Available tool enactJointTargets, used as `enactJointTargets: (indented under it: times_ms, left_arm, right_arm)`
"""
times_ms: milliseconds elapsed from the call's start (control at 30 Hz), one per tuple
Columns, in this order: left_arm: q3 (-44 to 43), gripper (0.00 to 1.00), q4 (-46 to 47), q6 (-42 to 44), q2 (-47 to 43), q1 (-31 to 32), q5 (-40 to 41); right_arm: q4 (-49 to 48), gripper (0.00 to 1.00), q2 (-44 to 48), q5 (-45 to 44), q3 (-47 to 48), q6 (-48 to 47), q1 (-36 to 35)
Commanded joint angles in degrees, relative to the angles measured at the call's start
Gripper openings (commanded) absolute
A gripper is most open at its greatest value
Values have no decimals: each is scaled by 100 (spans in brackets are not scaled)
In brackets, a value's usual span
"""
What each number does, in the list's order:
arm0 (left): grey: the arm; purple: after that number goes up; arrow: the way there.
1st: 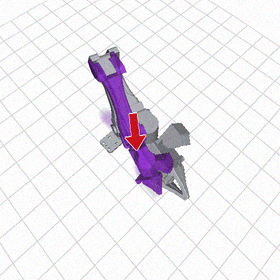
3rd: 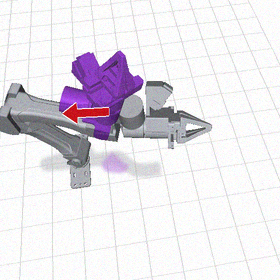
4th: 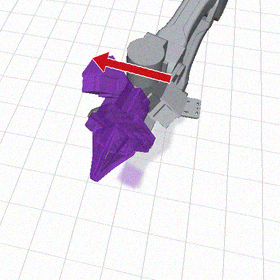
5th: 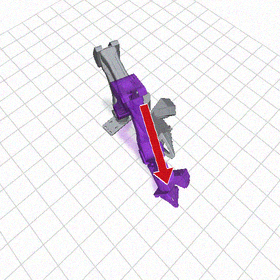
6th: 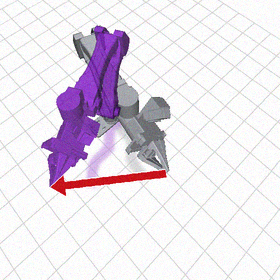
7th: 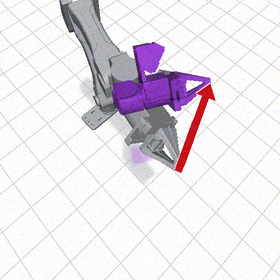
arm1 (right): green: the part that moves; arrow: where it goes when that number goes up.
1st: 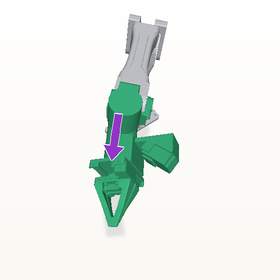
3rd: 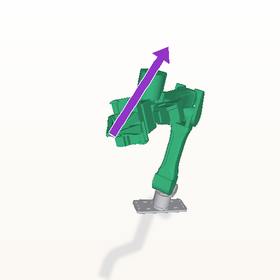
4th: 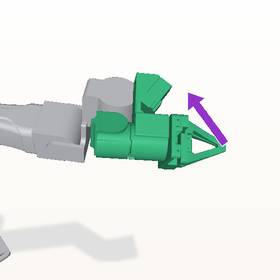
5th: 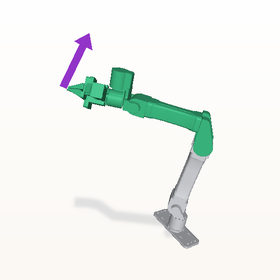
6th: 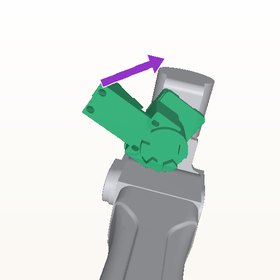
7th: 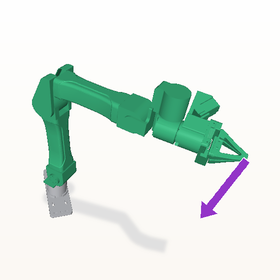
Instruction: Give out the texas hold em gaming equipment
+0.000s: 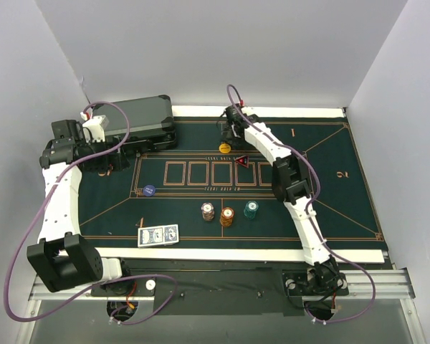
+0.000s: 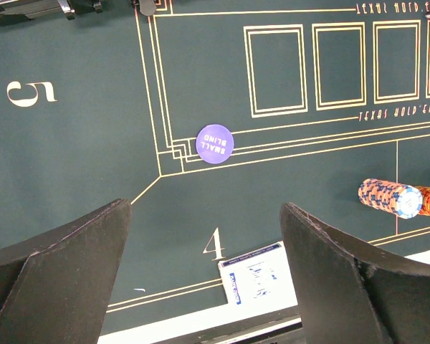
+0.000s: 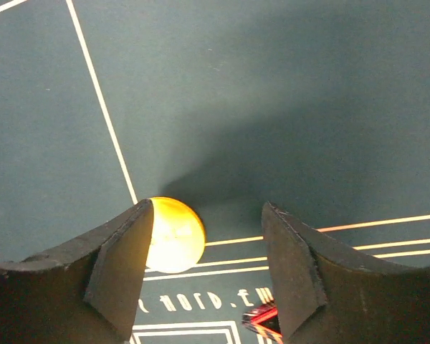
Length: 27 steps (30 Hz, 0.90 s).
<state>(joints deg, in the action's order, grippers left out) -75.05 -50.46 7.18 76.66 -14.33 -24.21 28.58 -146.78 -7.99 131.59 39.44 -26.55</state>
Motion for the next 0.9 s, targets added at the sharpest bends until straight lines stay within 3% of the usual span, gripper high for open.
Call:
enactJointTargets:
  times_ms: [0,133,367,700,867]
  left_arm:
    - [-300,96,115,91,-55,-44,4]
    - [-283,96,71,99,-204,-53,-5]
    - [-265,96,-34,99,-442,-61,-40]
    - [-388,96,-158,117,-547,-70,-14]
    - [-379,96,-166,126,-530,-70,-5]
  right_arm:
    - [34,63,876,-228,-545,-401,-35]
    - [-124,70,1475,-624,-1547,-710,-79]
    - [-142,71,1820,-932,-2541,-771,-149]
    - [-81,71,1732,-1099,-2744,-745,-149]
    - [25,61,1933,-1459,-2963,-596,-105]
